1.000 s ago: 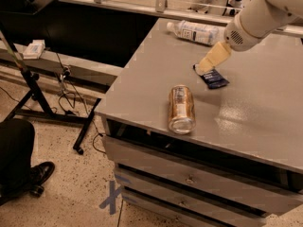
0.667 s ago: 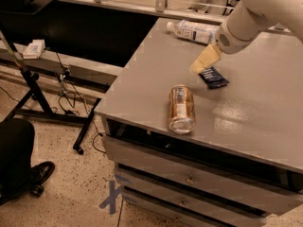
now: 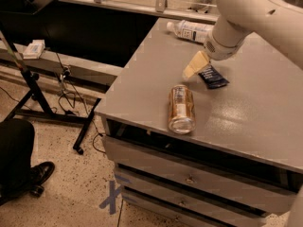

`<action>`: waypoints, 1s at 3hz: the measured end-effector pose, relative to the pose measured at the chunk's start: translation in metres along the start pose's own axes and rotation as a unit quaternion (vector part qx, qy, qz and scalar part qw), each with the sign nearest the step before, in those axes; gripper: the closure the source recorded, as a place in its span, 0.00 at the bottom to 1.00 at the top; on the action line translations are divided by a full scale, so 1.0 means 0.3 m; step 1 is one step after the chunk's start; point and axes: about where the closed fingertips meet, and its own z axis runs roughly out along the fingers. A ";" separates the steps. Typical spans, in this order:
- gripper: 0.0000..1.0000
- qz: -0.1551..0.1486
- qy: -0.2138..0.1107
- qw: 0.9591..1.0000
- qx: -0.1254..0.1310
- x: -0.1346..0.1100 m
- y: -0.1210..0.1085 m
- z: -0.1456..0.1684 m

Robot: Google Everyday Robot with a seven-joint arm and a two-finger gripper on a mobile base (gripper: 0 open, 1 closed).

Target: Pick rxbar blueberry

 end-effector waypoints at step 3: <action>0.64 0.019 0.000 0.999 -0.046 -0.034 0.050 0.046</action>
Offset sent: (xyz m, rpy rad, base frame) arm 0.0071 0.0211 -0.0138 0.1023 0.0575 -0.0060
